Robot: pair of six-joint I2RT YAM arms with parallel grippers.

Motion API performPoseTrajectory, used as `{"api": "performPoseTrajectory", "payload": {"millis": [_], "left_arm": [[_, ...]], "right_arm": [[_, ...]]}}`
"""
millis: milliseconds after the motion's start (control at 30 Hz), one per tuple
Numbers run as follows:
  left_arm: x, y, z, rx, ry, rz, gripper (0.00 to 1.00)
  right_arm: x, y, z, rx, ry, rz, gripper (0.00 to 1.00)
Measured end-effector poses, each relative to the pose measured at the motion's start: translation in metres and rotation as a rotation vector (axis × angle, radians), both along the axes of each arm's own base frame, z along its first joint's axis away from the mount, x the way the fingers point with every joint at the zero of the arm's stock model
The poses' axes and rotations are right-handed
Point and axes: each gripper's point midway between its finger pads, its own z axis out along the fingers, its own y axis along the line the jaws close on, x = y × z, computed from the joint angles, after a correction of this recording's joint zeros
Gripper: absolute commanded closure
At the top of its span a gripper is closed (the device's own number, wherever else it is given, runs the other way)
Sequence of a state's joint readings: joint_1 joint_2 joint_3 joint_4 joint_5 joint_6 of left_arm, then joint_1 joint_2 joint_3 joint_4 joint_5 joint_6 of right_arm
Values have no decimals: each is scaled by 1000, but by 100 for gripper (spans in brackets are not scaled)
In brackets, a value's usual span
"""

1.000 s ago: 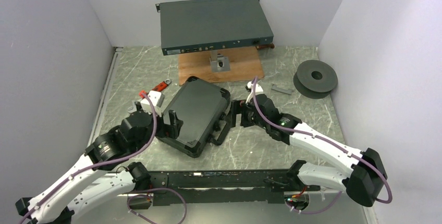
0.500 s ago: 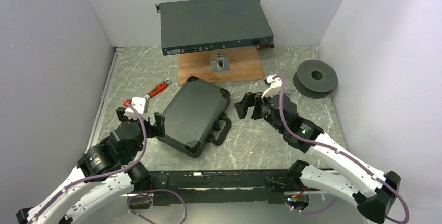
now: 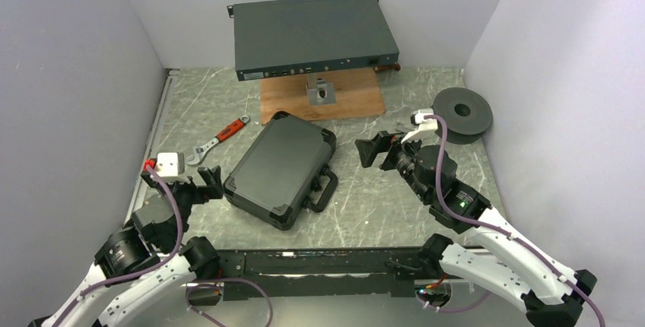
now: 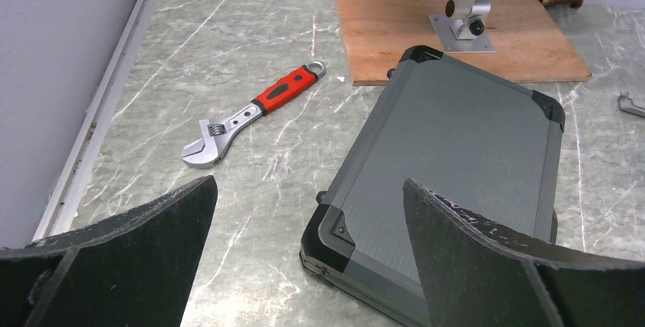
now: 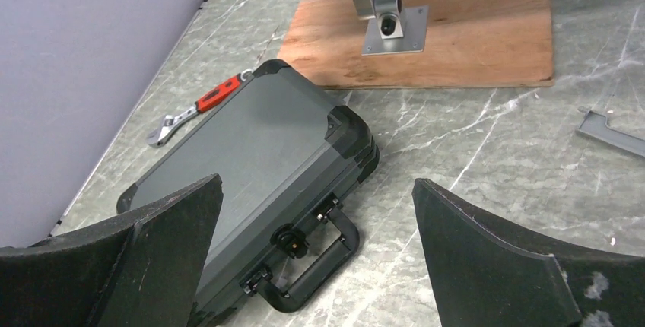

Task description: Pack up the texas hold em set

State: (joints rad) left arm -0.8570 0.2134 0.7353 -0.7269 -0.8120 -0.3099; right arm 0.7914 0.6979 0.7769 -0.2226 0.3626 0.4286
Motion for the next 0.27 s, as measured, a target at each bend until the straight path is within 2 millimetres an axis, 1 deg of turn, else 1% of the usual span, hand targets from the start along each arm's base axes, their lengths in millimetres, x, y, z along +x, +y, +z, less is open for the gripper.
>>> {"api": "performPoseTrajectory", "payload": {"millis": [267], "left_arm": [[-1,5,-5,-3,8,23,0]], "right_arm": [[2,-1,3,7,-9,-14,0]]}}
